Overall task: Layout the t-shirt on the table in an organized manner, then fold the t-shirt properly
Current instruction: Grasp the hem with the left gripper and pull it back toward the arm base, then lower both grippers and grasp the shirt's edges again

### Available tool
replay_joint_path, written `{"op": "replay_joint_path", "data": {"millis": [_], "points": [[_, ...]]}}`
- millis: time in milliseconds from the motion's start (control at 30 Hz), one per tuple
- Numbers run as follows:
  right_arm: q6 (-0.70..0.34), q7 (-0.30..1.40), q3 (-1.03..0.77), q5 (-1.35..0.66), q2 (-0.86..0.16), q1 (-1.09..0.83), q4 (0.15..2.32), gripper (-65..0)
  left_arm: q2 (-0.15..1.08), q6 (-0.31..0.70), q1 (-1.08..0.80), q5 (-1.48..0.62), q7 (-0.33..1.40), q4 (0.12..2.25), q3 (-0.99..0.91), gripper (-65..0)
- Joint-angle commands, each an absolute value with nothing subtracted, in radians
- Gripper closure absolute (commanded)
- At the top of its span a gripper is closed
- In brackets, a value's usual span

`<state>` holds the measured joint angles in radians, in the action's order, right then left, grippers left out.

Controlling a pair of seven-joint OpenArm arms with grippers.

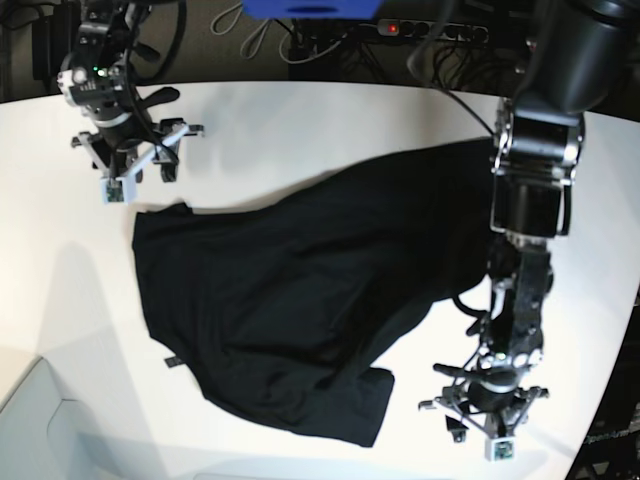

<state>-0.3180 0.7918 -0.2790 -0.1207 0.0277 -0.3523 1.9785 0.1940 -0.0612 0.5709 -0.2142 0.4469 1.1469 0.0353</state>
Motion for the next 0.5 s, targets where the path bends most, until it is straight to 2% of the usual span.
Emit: {"op": "replay_joint_path", "data": {"millis": [0, 200, 467], "points": [[-0.318, 0.766, -0.28, -0.13, 0.021, -0.34, 1.994, -31.6, 0.219, -0.058, 0.544, -0.24, 0.472, 1.23, 0.004, -27.1], [-0.318, 0.766, -0.278, -0.13, 0.021, -0.335, 1.991, -31.5, 0.294, -0.058, 0.196, -0.421, 0.688, 1.636, -0.194, -32.2], [-0.318, 0.765, -0.278, -0.13, 0.019, -0.321, 1.988, -31.5, 0.311, -0.058, -0.189, -0.397, 0.702, 1.982, -0.303, -32.4]]}}
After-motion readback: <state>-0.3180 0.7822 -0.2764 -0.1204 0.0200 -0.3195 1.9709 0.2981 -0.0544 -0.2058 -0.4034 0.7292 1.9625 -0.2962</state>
